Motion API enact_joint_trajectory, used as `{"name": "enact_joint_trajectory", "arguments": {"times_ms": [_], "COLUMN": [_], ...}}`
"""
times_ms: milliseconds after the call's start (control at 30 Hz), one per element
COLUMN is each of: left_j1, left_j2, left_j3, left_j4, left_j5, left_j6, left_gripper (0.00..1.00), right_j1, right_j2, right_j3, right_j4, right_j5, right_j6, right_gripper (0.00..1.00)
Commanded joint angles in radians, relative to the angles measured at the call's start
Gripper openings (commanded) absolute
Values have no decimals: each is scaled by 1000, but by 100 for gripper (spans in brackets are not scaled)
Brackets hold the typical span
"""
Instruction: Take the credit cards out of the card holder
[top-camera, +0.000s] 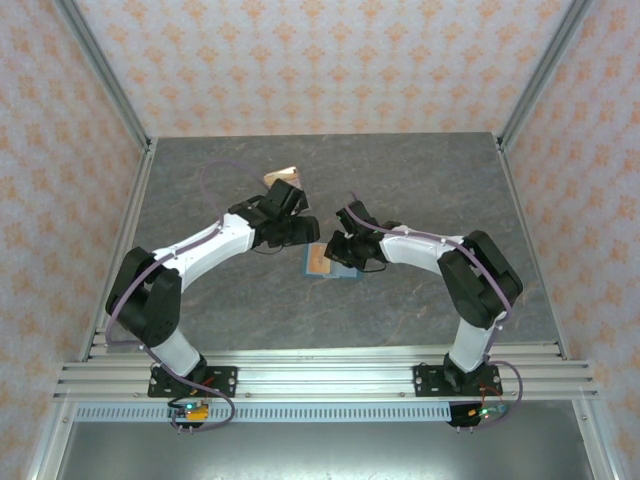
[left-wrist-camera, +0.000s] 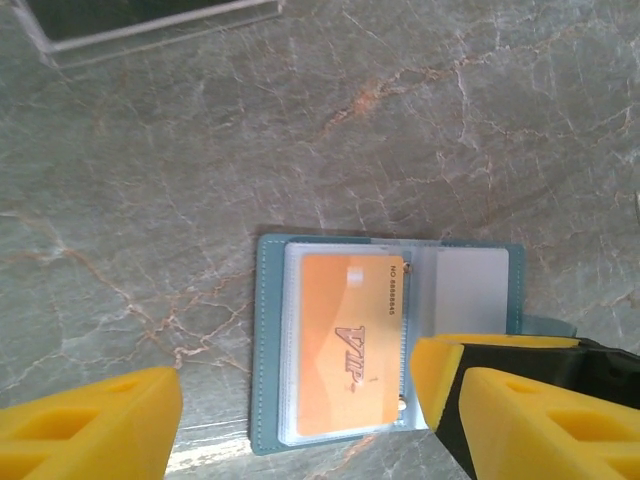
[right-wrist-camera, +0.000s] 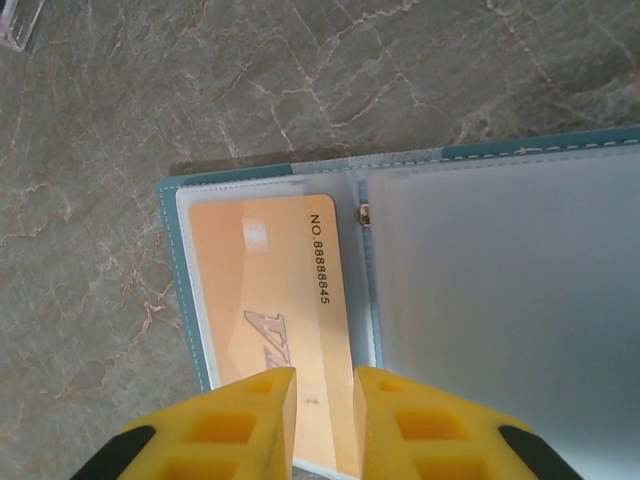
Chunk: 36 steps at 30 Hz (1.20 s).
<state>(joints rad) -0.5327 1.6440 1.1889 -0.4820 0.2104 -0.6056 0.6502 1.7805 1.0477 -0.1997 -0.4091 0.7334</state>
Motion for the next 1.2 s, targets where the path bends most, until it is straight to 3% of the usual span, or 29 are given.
{"name": "enact_joint_trajectory", "arguments": {"times_ms": [0, 267, 500, 833, 1167], "left_j1": [-9, -18, -18, -19, -20], "left_j2": [39, 110, 155, 200, 241], "left_j3": [-12, -11, -14, -12, -14], "left_j4": [27, 54, 88, 67, 39], "left_j5": [16, 45, 73, 44, 23], "left_j6": [-56, -106, -136, -131, -109], "left_gripper": [70, 44, 30, 16, 8], "right_j1": [3, -2, -12, -24, -34], "right_j2": [24, 37, 41, 56, 67], "right_j3": [3, -5, -14, -25, -31], "right_j4": [17, 24, 43, 64, 77], "right_j5": [12, 15, -3, -37, -58], "right_j6": [7, 4, 15, 26, 31], "right_gripper": [21, 19, 19, 18, 18]}}
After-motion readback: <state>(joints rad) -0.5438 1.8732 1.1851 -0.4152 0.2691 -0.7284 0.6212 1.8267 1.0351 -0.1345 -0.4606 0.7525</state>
